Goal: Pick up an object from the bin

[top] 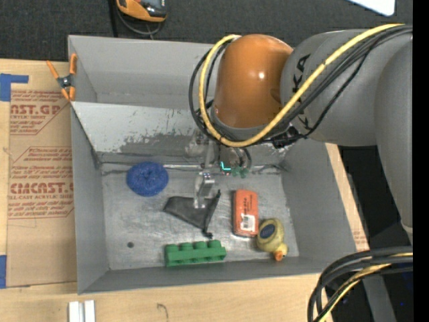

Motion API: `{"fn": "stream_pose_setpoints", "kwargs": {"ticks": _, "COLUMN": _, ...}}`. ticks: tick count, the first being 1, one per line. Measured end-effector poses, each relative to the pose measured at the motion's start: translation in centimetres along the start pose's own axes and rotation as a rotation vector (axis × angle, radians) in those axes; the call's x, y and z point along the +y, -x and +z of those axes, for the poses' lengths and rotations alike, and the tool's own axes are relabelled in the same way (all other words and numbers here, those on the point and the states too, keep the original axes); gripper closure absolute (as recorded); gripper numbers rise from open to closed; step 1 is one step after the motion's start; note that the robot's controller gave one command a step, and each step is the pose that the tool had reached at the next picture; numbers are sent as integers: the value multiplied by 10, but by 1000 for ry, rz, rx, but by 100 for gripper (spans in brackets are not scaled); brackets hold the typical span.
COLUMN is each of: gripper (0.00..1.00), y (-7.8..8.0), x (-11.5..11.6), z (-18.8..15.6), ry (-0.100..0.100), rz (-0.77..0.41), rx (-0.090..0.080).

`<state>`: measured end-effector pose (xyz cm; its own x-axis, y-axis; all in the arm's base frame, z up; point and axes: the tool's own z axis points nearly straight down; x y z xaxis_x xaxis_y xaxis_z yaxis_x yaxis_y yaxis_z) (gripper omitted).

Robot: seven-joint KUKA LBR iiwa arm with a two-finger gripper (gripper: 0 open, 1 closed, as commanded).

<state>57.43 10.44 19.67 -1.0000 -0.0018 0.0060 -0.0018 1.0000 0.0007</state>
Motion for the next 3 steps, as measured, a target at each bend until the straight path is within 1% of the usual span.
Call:
{"fn": "stream_pose_setpoints", "kwargs": {"ticks": 1, "gripper": 0, "y": 2, "x": -1, "z": -5, "ry": 1, "rz": 1, "rx": -8}}
{"fn": "stream_pose_setpoints", "kwargs": {"ticks": 2, "gripper": 0, "y": -6, "x": -12, "z": 57, "ry": 2, "rz": 69, "rx": -12}}
{"fn": "stream_pose_setpoints", "kwargs": {"ticks": 3, "gripper": 0, "y": -12, "x": -19, "z": 91, "ry": -1, "rz": 78, "rx": -2}}
